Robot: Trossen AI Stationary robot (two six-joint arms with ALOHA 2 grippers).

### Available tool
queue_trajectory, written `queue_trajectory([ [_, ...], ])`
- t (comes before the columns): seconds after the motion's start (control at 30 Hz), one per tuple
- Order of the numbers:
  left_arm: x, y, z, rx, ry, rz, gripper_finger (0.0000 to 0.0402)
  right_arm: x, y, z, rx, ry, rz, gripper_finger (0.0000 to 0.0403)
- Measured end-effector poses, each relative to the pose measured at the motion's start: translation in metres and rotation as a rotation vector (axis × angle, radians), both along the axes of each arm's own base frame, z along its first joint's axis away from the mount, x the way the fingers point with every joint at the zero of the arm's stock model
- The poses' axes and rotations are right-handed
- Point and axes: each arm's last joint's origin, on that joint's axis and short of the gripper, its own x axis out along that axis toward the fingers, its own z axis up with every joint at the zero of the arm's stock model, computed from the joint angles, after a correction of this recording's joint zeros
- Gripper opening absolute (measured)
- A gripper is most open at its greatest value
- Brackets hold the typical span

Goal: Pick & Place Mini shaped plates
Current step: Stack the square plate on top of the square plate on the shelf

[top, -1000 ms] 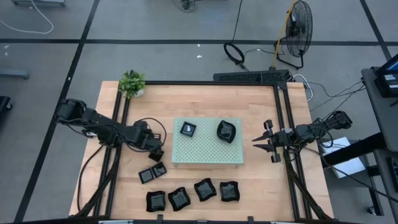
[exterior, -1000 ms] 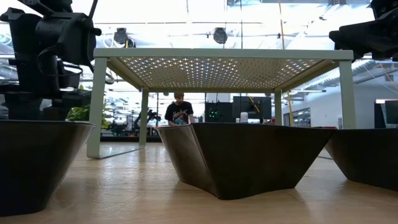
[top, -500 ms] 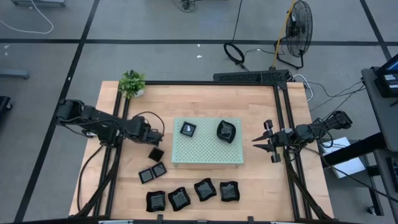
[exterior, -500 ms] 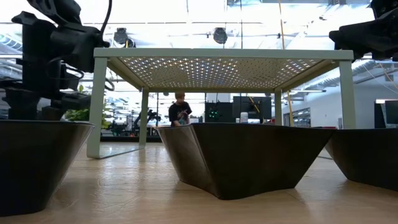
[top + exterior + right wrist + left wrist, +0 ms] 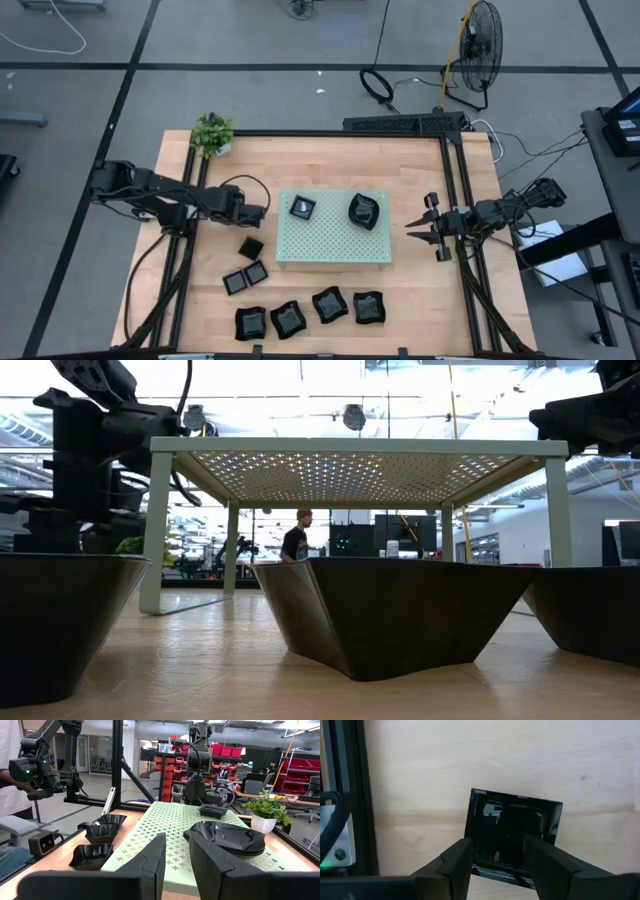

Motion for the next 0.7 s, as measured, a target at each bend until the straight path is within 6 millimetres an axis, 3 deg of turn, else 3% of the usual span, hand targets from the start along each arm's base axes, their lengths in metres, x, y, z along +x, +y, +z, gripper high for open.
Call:
queue_trajectory([
  [0.33,0.003,0.002,-0.001,-0.027,-0.025,0.010,0.0182,0.000,0.000,0.000,0.000,0.000,0.000,0.0075],
  [0.7,0.020,0.001,-0.002,-0.051,-0.178,-0.098,0.0182,0.000,0.000,0.000,0.000,0.000,0.000,0.0075],
])
